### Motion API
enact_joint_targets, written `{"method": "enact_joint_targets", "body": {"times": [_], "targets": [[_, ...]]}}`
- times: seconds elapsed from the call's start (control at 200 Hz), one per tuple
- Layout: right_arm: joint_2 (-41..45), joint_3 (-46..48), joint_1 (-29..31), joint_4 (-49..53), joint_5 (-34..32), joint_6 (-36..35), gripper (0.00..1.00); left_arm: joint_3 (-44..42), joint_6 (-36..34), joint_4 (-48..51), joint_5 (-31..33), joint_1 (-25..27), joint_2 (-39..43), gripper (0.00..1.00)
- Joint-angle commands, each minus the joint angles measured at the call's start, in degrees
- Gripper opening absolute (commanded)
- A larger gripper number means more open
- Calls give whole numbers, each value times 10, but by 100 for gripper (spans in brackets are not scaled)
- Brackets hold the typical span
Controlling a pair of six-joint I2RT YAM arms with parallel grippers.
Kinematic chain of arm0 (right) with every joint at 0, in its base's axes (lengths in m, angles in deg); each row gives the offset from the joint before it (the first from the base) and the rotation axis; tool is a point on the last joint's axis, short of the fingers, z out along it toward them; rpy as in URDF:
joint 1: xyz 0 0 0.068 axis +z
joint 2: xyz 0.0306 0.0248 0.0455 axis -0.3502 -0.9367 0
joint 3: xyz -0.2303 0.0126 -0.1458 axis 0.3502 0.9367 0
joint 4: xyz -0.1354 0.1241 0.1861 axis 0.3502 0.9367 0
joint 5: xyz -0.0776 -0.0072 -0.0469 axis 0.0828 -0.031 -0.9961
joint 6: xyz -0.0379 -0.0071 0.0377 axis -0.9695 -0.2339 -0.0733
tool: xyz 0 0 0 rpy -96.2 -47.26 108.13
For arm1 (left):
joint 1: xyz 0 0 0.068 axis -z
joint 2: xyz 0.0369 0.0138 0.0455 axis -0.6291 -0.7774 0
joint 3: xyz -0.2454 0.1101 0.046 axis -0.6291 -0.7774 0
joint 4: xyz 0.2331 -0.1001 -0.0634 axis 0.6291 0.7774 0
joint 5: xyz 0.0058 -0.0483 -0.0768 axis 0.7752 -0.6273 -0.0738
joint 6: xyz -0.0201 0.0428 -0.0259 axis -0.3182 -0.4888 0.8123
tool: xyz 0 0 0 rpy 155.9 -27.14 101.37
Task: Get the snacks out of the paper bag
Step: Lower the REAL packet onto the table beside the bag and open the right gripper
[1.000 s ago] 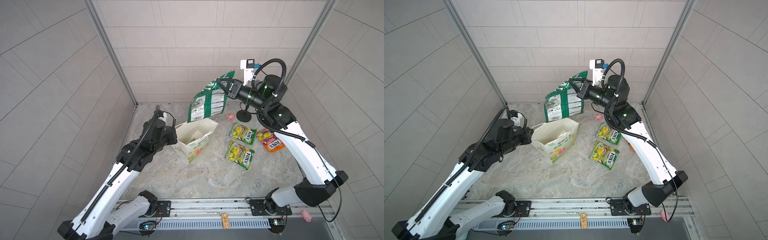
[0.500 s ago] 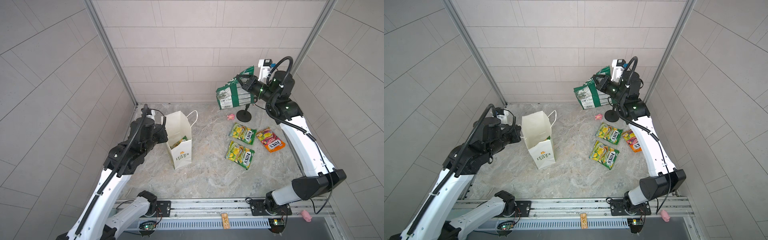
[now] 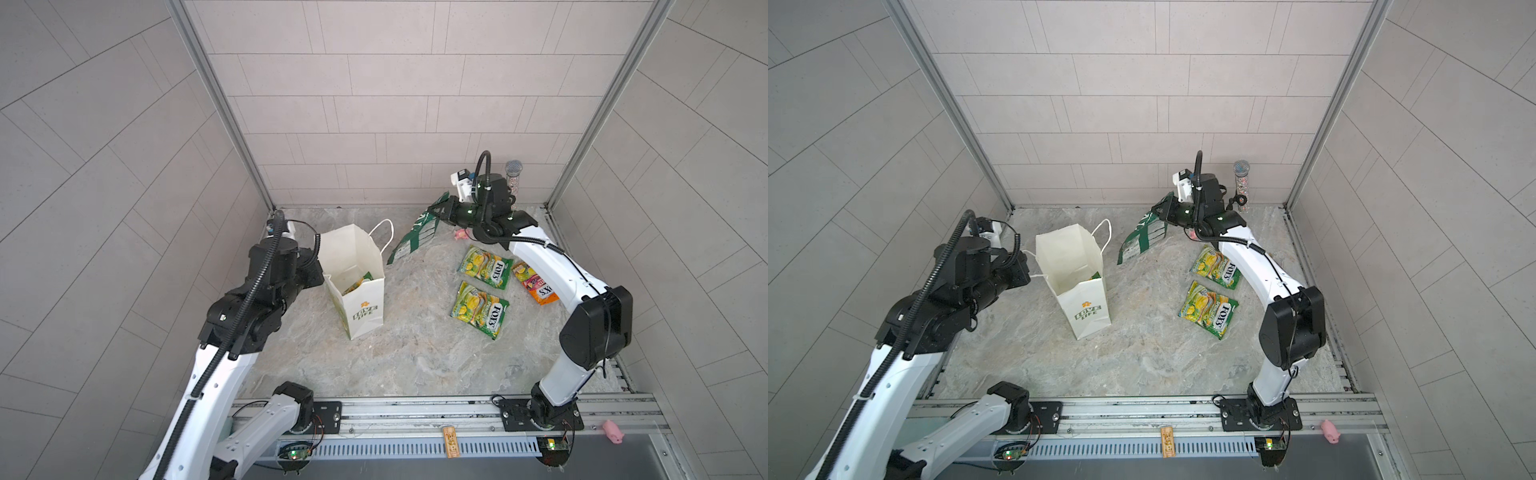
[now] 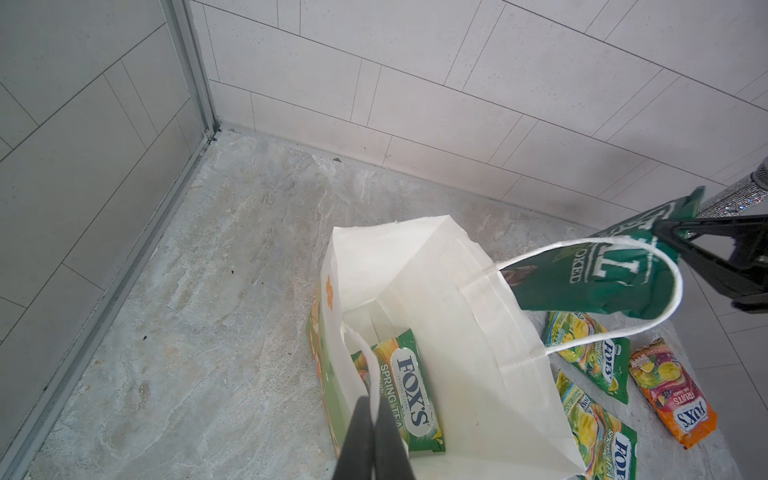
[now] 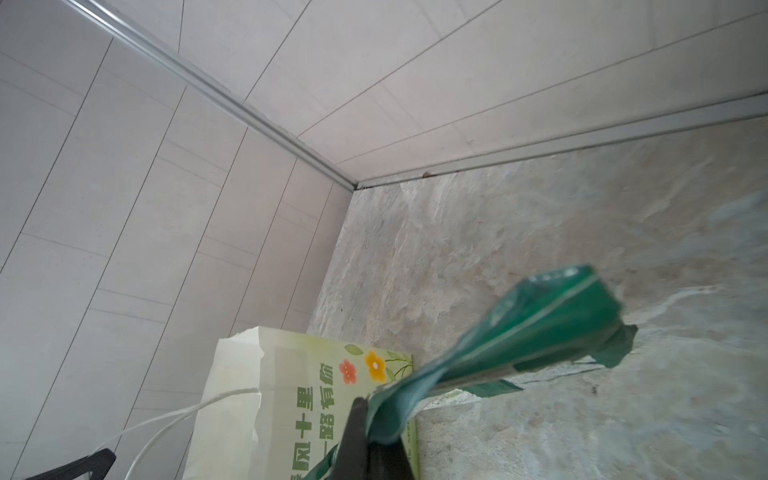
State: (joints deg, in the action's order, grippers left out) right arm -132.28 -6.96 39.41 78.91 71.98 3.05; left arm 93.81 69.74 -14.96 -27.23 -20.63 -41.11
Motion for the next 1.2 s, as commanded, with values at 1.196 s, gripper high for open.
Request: {"method": "enact_joint_targets", "body": {"times": [1.196], "targets": [[-240, -174, -1, 324, -216, -370, 0, -23, -1, -73, -160, -7, 0, 0]]}}
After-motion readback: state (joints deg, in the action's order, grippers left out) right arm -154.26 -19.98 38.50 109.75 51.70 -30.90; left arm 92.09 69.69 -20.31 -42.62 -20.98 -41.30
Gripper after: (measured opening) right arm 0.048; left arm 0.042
